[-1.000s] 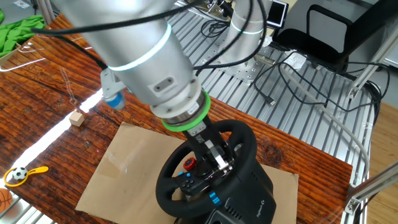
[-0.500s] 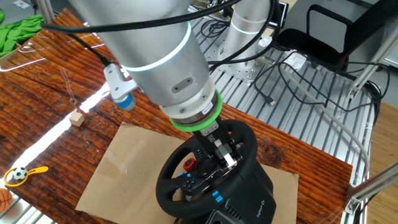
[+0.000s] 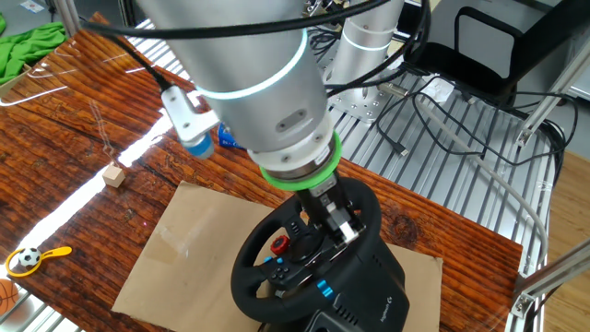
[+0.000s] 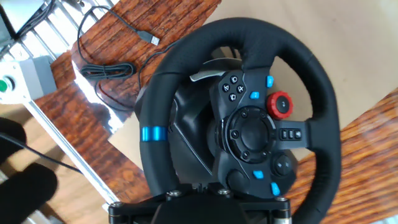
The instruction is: Rotate the steering wheel 90 degrees clockwise
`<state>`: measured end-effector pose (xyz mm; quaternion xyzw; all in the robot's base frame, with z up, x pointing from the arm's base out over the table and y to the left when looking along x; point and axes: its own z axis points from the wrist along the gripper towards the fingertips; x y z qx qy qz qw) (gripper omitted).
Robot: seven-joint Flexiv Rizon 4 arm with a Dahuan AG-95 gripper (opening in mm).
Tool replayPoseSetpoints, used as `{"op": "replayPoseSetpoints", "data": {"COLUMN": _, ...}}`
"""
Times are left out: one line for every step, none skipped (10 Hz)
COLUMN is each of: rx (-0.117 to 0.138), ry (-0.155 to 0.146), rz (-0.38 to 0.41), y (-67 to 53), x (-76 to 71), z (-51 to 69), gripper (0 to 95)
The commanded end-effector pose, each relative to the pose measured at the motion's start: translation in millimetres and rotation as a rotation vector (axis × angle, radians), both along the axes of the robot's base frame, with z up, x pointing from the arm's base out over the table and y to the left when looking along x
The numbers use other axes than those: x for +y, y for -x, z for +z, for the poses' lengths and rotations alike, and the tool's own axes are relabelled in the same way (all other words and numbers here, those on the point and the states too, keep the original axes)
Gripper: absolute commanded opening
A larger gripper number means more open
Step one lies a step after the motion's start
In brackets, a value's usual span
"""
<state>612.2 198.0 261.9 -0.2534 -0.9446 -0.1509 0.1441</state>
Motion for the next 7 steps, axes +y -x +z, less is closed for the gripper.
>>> {"op": "replayPoseSetpoints", "data": {"rx": -0.035, "ry": 0.059, "rz": 0.093, "y": 3.1, "x": -4.7, "z": 5.4, "gripper": 0.0}}
{"op": "replayPoseSetpoints", "data": {"rx": -0.049, "ry": 0.086, "rz": 0.138, "y": 4.0, "x": -6.7, "z": 7.3, "gripper": 0.0}}
{"op": "replayPoseSetpoints", "data": {"rx": -0.066, "ry": 0.134, "rz": 0.221, "y": 4.4, "x": -10.7, "z": 8.9, "gripper": 0.0}}
{"op": "replayPoseSetpoints", "data": {"rx": -0.074, "ry": 0.159, "rz": 0.269, "y": 4.0, "x": -15.2, "z": 9.4, "gripper": 0.0}}
{"op": "replayPoseSetpoints", "data": {"rx": -0.080, "ry": 0.155, "rz": 0.288, "y": 2.7, "x": -21.3, "z": 9.1, "gripper": 0.0}}
{"op": "replayPoseSetpoints", "data": {"rx": -0.082, "ry": 0.151, "rz": 0.296, "y": 1.6, "x": -25.1, "z": 8.3, "gripper": 0.0}}
{"op": "replayPoseSetpoints", "data": {"rx": -0.088, "ry": 0.148, "rz": 0.316, "y": -0.8, "x": -32.0, "z": 6.1, "gripper": 0.0}}
